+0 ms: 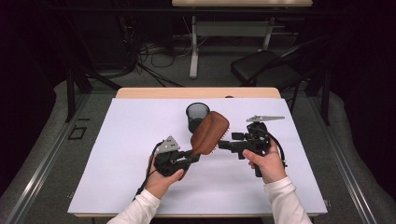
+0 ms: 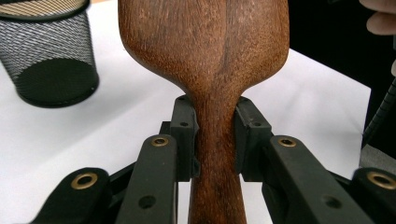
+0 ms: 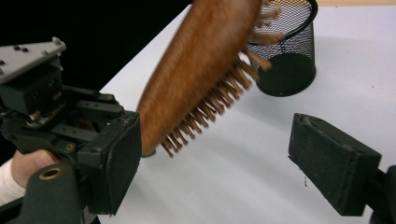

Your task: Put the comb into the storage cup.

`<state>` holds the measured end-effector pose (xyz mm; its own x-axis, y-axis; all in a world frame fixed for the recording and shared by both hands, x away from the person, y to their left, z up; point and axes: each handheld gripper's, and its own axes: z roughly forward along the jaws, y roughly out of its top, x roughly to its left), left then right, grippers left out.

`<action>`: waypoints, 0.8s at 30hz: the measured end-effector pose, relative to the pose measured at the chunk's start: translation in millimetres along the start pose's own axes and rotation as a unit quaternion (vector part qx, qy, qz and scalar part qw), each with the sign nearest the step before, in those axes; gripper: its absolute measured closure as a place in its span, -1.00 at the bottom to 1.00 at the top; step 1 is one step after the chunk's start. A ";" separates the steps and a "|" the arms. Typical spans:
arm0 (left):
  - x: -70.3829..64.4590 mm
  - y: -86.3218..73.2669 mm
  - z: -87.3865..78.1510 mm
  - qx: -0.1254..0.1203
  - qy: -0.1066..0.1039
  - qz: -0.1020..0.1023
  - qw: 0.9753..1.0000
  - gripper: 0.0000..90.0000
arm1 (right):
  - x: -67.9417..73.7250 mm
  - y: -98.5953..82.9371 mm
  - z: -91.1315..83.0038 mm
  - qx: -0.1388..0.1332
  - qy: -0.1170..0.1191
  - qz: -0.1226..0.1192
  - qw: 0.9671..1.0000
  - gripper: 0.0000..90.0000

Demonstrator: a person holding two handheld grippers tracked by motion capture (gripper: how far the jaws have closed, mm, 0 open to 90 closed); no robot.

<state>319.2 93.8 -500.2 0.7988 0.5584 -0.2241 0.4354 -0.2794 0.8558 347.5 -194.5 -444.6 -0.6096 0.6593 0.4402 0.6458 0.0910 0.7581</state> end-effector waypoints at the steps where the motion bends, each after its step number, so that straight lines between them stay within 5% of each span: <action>1: -1.1 -0.9 1.1 0.001 0.000 0.002 1.000 0.62 | 0.0 0.0 0.0 0.000 0.000 0.000 1.000 -0.62; 24: -21.1 -6.5 11.1 0.008 -0.026 0.021 0.999 0.62 | -2.2 -2.4 7.1 0.008 0.018 0.017 1.000 -0.62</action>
<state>304.1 75.2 -506.2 0.8366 0.5046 -0.2134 0.4077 -0.3133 0.8576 350.6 -190.8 -450.8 -0.6033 0.6343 0.4834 0.6740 0.0814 0.7342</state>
